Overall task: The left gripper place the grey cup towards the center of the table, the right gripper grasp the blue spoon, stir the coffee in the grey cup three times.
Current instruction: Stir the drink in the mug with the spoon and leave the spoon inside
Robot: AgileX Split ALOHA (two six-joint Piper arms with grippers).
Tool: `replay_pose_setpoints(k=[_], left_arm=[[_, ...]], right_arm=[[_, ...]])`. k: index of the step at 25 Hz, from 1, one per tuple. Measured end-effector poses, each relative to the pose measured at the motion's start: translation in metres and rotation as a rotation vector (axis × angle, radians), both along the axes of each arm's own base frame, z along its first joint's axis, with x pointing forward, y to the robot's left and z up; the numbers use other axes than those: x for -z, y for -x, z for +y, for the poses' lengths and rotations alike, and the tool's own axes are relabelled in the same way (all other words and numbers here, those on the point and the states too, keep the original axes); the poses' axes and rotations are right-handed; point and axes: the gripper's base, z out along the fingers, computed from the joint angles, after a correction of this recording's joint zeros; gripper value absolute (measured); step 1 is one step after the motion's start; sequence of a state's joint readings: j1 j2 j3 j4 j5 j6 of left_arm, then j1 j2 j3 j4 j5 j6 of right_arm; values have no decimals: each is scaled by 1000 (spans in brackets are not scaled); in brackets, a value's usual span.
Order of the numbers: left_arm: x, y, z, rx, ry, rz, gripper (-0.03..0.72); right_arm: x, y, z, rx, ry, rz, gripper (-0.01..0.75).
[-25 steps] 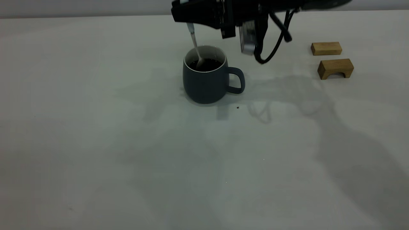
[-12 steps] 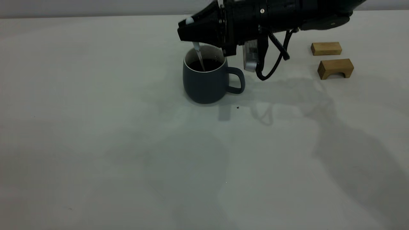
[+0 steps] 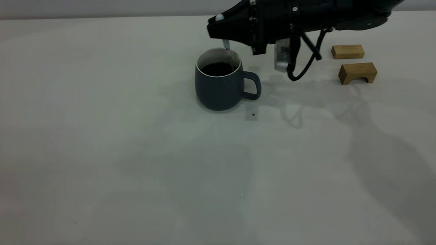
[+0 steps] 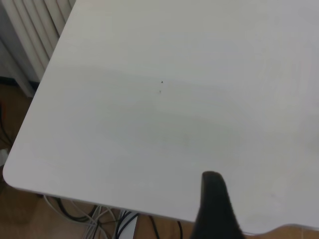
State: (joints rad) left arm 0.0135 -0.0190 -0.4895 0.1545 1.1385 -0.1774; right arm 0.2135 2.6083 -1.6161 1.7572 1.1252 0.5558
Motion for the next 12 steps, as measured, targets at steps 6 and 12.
replay_pose_setpoints(k=[6,12], left_arm=[[0,0,0,0,0,0,583],[0,0,0,0,0,0,583]], right_arm=[[-1,2,4,-20,-9,-14,120],[-1,12,27,-74,-9,-18,120]])
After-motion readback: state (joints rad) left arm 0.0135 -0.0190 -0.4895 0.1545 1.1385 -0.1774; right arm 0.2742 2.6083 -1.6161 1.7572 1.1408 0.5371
